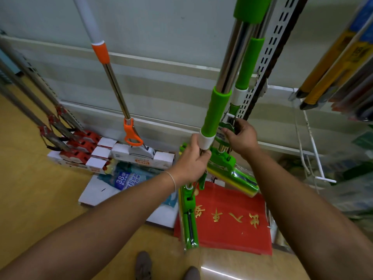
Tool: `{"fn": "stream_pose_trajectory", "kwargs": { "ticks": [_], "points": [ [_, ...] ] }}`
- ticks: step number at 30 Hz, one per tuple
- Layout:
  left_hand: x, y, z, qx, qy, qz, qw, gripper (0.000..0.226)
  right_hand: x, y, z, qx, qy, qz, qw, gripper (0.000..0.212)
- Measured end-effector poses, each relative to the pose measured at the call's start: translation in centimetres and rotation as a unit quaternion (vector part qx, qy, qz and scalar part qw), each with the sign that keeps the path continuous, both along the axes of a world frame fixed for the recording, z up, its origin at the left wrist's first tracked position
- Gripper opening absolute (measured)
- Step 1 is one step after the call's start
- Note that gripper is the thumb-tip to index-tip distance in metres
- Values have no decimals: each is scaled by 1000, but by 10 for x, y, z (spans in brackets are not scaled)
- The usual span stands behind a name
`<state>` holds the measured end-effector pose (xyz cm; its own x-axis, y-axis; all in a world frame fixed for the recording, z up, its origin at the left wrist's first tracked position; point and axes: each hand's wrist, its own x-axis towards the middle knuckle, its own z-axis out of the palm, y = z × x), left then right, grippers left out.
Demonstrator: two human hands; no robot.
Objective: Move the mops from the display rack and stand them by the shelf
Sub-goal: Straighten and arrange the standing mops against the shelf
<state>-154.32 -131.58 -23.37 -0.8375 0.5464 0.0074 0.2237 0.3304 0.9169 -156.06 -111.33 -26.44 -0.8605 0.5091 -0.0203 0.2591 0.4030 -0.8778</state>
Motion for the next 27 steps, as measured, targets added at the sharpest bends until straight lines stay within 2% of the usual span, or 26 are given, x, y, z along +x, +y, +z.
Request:
{"fn": "stream_pose_trajectory", "kwargs": {
  "ticks": [6, 15, 18, 23, 27],
  "points": [
    [15, 14, -14, 106, -9, 88, 990, 13, -5, -1, -1, 11, 11, -15, 1000, 43],
    [12, 28, -12, 94, -20, 137, 986, 33, -8, 14, -4, -10, -3, -6, 1000, 43],
    [12, 27, -15, 100, -55, 135, 984, 37, -12, 21, -4, -16, -10, 7, 1000, 44],
    [17, 30, -16, 118, -129, 86, 981, 29, -22, 29, -1, -34, -17, 66, 997, 35],
    [13, 35, -17, 102, -135, 60, 984, 29, -26, 24, -1, -26, -19, 116, 993, 25]
  ]
}}
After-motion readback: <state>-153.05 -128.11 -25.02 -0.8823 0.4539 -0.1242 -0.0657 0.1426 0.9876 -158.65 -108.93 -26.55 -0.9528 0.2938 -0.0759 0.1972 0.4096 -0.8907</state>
